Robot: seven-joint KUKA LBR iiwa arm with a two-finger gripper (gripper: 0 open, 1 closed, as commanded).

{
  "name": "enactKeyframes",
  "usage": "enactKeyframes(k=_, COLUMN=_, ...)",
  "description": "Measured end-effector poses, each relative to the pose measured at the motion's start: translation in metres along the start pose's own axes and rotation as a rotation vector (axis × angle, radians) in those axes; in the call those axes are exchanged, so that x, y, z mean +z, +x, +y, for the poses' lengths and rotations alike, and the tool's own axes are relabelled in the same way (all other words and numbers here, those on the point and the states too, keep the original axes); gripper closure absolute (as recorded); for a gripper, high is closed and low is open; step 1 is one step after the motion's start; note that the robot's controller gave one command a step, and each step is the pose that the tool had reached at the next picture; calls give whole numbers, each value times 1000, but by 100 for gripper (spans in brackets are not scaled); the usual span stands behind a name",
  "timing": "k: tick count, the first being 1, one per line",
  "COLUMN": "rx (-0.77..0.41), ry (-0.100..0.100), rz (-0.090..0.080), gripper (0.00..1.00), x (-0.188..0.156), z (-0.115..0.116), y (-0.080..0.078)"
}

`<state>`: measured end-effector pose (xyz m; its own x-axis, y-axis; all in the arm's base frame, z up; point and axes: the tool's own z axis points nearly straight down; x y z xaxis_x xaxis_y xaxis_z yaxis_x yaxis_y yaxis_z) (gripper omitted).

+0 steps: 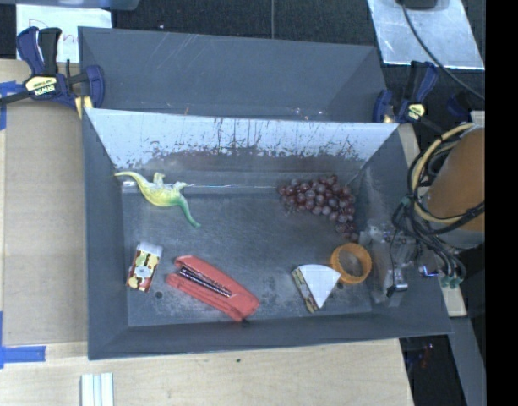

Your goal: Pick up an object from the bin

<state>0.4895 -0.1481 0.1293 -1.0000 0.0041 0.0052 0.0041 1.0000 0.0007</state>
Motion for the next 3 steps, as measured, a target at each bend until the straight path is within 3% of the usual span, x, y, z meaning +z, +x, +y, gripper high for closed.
enactKeyframes(k=1, rx=-4, ry=2, rz=-8, gripper=0, x=-5, z=1, y=-2)
enactKeyframes(k=2, rx=254, ry=1, rz=-10, gripper=0, x=50, z=2, y=-32)
enactKeyframes(k=3, rx=-43, ry=2, rz=-6, gripper=0, x=36, z=25, y=-19)
